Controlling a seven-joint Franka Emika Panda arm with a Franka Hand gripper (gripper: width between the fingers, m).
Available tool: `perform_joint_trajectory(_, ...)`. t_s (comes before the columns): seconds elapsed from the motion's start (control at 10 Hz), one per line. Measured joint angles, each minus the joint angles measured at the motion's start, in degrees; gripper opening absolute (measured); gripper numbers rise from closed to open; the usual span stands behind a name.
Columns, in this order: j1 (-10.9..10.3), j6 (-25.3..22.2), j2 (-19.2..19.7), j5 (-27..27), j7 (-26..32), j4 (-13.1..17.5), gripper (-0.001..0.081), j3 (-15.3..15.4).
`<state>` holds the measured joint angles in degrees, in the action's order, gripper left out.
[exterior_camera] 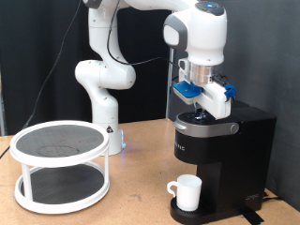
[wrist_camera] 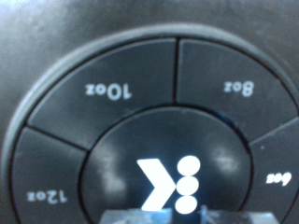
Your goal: Make a cup of coffee with the keurig machine
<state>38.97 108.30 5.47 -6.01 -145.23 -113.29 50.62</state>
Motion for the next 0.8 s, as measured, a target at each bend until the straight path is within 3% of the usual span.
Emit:
perform_joint_trajectory(0.3,-0.1,-0.09,0.32,-1.39,0.49,0.29,0.0,0.03)
perform_joint_trajectory(0.7,0.92,-0.59,-2.73,-11.66,8.48,-1.16,0.0,-0.06)
perform_joint_trajectory(0.8,1.12,-3.33,-3.71,-13.18,8.21,-1.09,0.0,-0.28)
